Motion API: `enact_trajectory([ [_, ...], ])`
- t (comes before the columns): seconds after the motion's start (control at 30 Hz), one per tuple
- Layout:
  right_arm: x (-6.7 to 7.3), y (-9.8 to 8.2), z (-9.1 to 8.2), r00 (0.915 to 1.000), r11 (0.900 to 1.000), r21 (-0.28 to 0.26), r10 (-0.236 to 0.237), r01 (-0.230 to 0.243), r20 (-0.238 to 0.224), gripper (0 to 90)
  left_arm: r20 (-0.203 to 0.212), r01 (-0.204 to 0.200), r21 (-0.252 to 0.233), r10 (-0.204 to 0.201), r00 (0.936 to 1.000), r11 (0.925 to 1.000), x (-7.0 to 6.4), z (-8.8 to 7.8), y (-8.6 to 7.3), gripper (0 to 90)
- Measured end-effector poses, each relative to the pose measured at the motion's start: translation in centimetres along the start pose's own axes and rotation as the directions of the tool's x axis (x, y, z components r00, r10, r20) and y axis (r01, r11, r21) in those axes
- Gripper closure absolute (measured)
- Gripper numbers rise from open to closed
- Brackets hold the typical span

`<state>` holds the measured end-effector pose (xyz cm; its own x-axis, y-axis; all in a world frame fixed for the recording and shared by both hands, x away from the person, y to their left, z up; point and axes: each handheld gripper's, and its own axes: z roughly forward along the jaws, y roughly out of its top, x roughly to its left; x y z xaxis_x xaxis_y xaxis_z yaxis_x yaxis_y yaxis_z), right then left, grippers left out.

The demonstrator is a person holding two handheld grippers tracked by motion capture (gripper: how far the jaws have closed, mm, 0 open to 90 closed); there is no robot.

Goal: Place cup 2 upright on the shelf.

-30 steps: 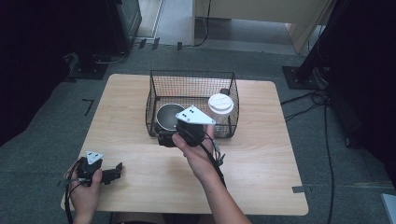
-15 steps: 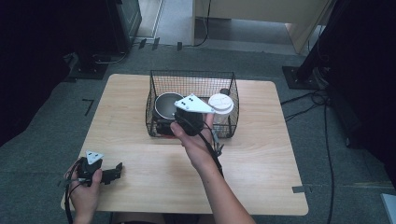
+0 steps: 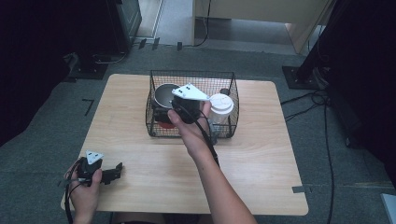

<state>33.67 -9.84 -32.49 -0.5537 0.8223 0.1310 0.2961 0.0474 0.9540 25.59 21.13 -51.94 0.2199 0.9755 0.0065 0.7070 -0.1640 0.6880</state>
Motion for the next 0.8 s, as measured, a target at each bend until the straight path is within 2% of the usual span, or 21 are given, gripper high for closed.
enact_trajectory([
  [0.1,-0.4,0.1,0.8,0.9999,1.0,0.005,0.009,-0.009,0.012,6.9,0.0,0.0,0.0,0.0,1.0,1.0,0.0,0.0,0.0,0.0],
  [0.23,-1.0,0.1,2.0,0.9993,1.0,0.021,-0.002,0.001,0.037,7.0,0.0,0.001,0.0,-0.001,1.0,1.0,0.0,0.0,0.0,0.0],
  [0.43,-2.2,-0.3,3.7,0.9973,0.999,0.042,0.017,-0.02,0.072,6.9,0.0,0.0,-0.002,0.0,1.0,1.0,0.0,0.0,0.0,0.0],
  [0.57,-2.9,-0.7,4.7,0.9957,0.999,0.036,0.036,-0.039,0.085,6.9,0.001,0.001,-0.002,-0.001,1.0,1.0,0.0,0.0,0.0,0.0],
  [0.8,-3.9,-1.4,6.3,0.9892,0.997,0.049,0.058,-0.065,0.134,6.9,0.002,0.001,-0.003,-0.001,1.0,1.0,0.0,0.0,0.0,0.0],
])
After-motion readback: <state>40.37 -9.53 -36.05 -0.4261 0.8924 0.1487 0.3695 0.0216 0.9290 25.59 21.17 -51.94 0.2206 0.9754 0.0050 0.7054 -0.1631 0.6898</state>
